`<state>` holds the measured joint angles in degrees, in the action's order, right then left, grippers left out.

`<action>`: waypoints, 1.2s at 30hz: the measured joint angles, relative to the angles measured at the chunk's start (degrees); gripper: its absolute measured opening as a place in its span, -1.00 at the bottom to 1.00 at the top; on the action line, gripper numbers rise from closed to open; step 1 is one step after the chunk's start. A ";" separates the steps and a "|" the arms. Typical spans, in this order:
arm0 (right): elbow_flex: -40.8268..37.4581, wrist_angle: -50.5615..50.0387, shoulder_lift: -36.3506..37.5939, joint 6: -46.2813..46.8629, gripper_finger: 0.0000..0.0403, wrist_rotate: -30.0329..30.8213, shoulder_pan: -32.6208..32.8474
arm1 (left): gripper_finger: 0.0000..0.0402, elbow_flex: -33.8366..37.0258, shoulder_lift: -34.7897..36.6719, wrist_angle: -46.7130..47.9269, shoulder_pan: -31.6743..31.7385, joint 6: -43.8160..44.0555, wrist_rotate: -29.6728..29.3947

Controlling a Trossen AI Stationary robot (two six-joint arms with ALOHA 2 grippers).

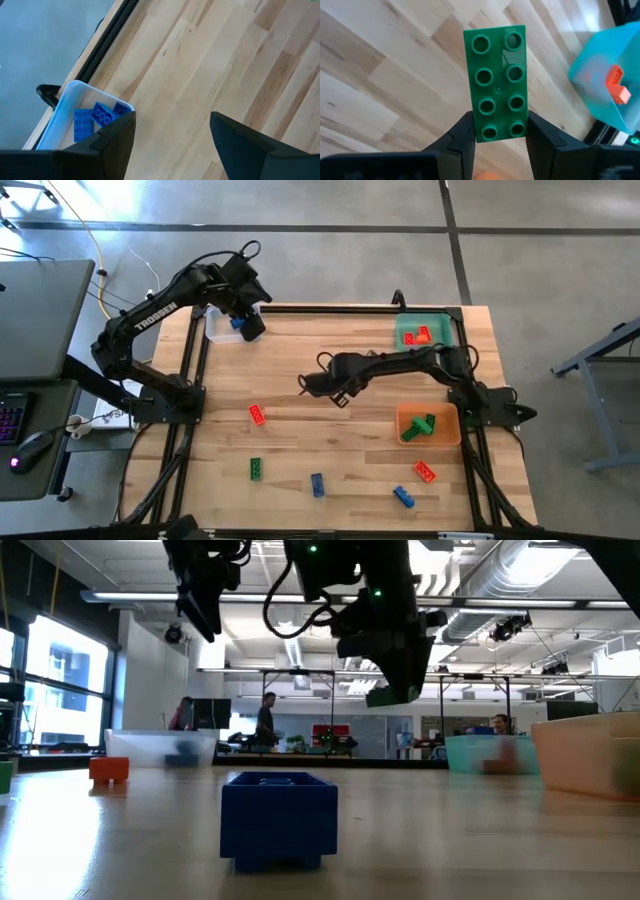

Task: Sort & place blocks by color
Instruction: Put the green game piece into the orange bin

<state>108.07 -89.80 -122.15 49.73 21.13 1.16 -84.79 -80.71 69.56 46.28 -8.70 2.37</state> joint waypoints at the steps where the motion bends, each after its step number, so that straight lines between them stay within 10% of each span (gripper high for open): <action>1: -1.33 0.02 0.85 0.34 -0.45 0.08 0.22 | 0.21 0.00 0.00 0.00 -0.01 0.02 0.01; 36: -54.94 23.89 52.39 31.08 -0.45 -13.50 17.12 | 0.21 0.00 -0.04 0.04 -4.13 12.34 0.02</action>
<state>53.14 -65.91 -69.76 80.81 7.64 18.28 -84.79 -80.75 69.60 42.16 3.64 2.39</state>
